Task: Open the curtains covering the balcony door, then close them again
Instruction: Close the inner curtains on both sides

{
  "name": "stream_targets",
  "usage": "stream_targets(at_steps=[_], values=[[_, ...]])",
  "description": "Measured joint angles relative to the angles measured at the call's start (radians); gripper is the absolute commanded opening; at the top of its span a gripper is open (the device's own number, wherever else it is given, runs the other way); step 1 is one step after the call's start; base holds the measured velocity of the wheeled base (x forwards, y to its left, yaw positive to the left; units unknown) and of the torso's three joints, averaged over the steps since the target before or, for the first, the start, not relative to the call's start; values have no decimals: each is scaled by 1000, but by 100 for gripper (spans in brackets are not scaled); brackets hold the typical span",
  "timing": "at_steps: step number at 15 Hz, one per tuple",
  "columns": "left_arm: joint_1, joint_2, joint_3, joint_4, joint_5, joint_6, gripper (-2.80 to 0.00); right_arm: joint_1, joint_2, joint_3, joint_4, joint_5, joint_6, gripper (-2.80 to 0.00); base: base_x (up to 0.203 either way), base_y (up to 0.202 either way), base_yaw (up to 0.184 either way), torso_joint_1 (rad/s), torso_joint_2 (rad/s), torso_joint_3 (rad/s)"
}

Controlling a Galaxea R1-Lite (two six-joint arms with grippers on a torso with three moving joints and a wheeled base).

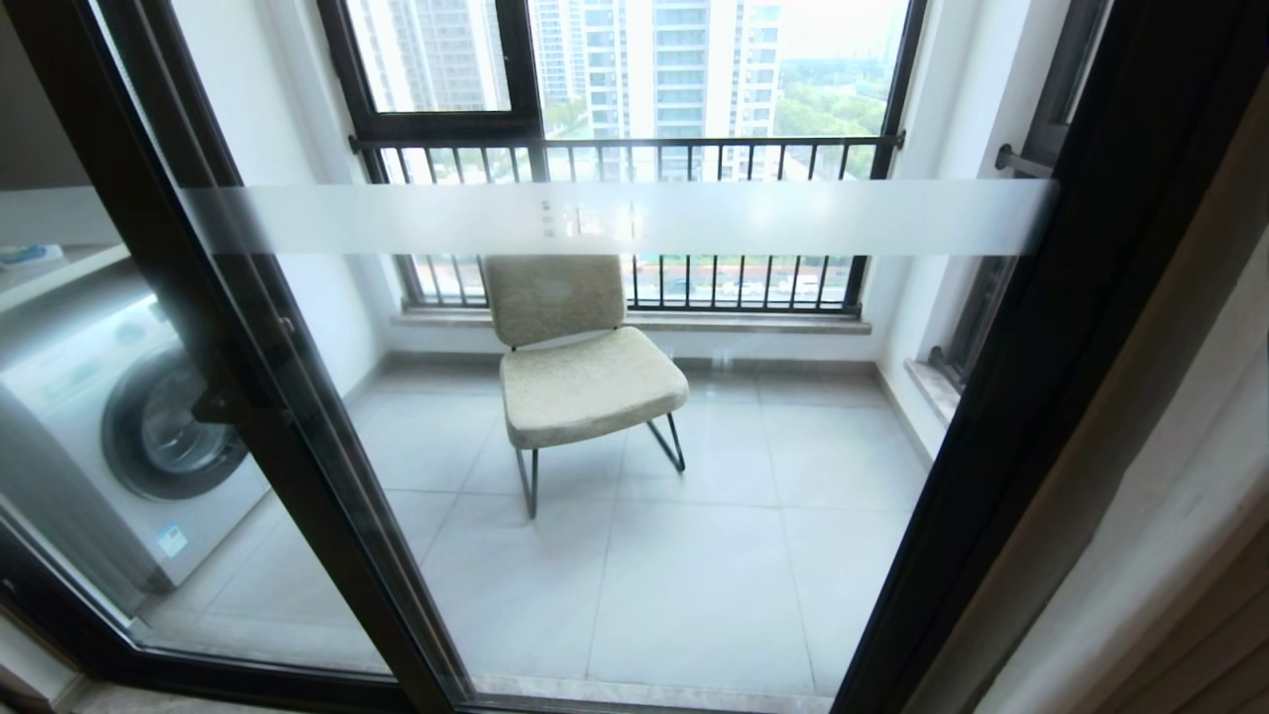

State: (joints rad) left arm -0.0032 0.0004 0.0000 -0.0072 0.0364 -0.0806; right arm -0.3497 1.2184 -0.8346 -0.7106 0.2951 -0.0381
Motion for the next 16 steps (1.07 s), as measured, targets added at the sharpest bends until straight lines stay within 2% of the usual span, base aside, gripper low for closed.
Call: stream_targets(at_steps=[8,16], values=[[0,0,0,0,0,0,-280,151,28,-46,2,-2,-1,-280,0,0,0,0,0,0],[0,0,0,0,0,0,-280,169,38,-46,0,-1,1,-280,0,0,0,0,0,0]])
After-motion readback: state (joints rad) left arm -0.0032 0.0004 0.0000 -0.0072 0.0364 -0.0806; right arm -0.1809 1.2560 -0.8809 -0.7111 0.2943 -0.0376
